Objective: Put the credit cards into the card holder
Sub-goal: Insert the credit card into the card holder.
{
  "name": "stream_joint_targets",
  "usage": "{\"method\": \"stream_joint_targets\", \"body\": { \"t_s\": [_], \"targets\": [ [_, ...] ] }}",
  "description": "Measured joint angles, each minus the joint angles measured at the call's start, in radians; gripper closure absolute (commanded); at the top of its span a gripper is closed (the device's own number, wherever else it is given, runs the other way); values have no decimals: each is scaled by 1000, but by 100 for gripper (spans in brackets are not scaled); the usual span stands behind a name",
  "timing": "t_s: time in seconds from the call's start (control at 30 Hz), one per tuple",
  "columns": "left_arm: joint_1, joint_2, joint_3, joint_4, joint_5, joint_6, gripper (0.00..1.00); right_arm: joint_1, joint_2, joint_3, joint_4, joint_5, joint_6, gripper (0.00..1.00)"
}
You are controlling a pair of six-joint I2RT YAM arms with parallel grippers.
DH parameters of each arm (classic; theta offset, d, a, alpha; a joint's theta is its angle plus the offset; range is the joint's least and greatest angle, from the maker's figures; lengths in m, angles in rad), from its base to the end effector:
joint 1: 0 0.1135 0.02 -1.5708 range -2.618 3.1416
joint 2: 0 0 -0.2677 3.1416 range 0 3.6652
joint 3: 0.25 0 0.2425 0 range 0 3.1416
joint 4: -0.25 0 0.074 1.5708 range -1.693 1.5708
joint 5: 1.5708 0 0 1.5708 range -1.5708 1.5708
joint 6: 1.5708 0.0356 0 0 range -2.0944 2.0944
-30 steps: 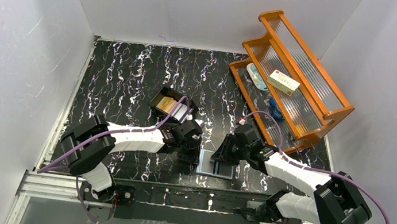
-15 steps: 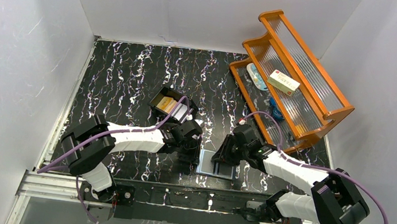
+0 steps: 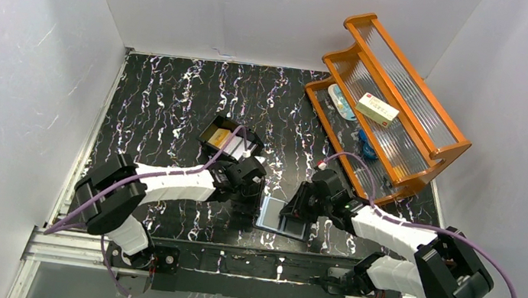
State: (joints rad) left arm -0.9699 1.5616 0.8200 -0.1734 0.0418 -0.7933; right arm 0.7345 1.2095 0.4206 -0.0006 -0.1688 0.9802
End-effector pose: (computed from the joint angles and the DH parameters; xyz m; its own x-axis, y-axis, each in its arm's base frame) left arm 0.1673 -0.2468 0.1799 -0.9119 0.0710 -0.4042 0.2689 0.8474 -0.4578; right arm 0.1521 0.1454 0.1620 -0.9151 0.2769 -0.2931 0.0209 0.7585 0.6513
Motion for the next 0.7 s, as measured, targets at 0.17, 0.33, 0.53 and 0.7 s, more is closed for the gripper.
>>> {"method": "stream_joint_targets", "body": {
  "t_s": [0.17, 0.33, 0.53, 0.7],
  "targets": [
    [6, -65, 0, -10, 3, -19, 74, 0, -37, 2, -45, 33, -4, 62],
    [6, -96, -5, 69, 42, -42, 71, 0, -25, 2, -34, 27, -2, 63],
    [6, -86, -26, 122, 68, -54, 67, 0, 16, 2, 4, 7, 8, 64],
    [7, -66, -37, 136, 68, -56, 66, 0, 29, 2, 28, 0, 11, 66]
  ]
}}
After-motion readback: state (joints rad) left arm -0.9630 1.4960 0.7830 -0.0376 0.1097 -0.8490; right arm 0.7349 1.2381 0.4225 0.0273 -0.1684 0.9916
